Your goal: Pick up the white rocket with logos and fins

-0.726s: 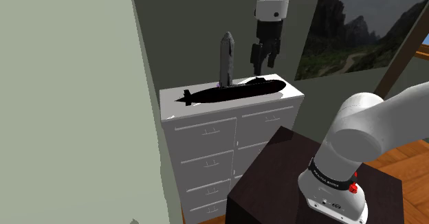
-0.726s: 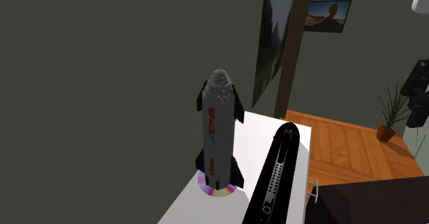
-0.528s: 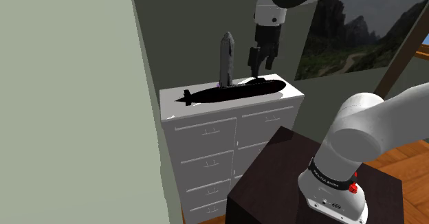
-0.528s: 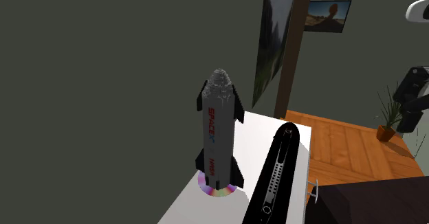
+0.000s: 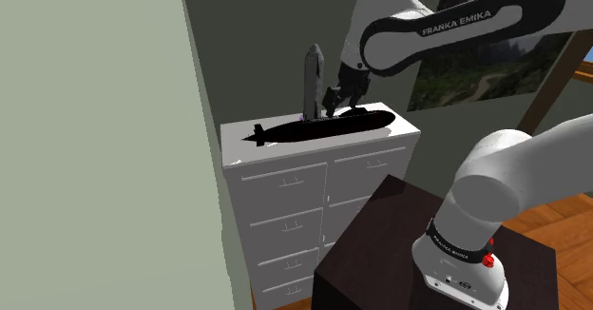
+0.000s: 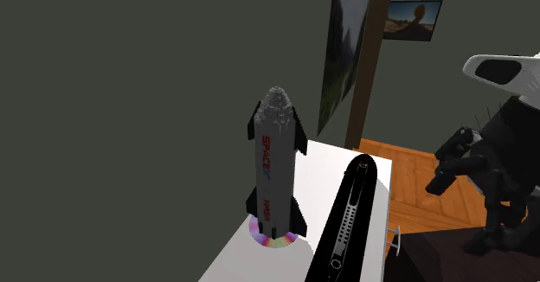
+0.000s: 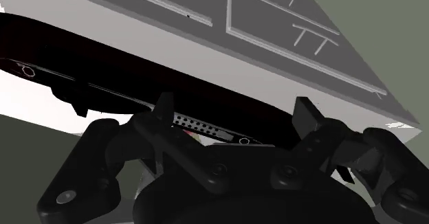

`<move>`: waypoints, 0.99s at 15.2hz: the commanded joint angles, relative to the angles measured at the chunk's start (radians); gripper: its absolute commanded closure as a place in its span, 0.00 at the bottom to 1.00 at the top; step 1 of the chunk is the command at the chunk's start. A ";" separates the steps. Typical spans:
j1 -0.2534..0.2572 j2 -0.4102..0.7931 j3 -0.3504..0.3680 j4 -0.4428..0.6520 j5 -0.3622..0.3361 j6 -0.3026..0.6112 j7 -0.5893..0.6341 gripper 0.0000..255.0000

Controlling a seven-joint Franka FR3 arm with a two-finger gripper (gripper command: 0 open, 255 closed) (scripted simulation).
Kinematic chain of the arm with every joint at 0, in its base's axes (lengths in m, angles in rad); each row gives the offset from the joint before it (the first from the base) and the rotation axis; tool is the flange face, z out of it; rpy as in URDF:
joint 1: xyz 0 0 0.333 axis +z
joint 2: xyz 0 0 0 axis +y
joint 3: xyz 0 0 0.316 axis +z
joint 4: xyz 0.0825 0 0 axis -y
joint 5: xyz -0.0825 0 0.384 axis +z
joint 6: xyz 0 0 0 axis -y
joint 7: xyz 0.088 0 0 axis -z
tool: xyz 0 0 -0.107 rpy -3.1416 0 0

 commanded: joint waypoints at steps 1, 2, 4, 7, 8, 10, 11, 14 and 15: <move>-0.038 0.037 0.014 -0.052 -0.031 0.173 0.047 0.00; -0.060 0.064 0.028 -0.068 -0.048 0.251 0.076 0.00; -0.117 0.127 0.063 -0.090 -0.092 0.410 0.145 0.00; -0.262 0.239 0.162 -0.096 -0.195 0.643 0.287 0.00; -0.339 0.278 0.219 -0.091 -0.244 0.718 0.350 0.00; -0.574 0.343 0.404 -0.067 -0.371 0.862 0.509 0.00; -0.747 0.362 0.549 -0.048 -0.443 0.932 0.603 0.00; -1.343 0.301 1.082 0.012 -0.497 1.143 0.796 0.00; -1.434 0.274 1.170 0.021 -0.454 1.182 0.795 0.00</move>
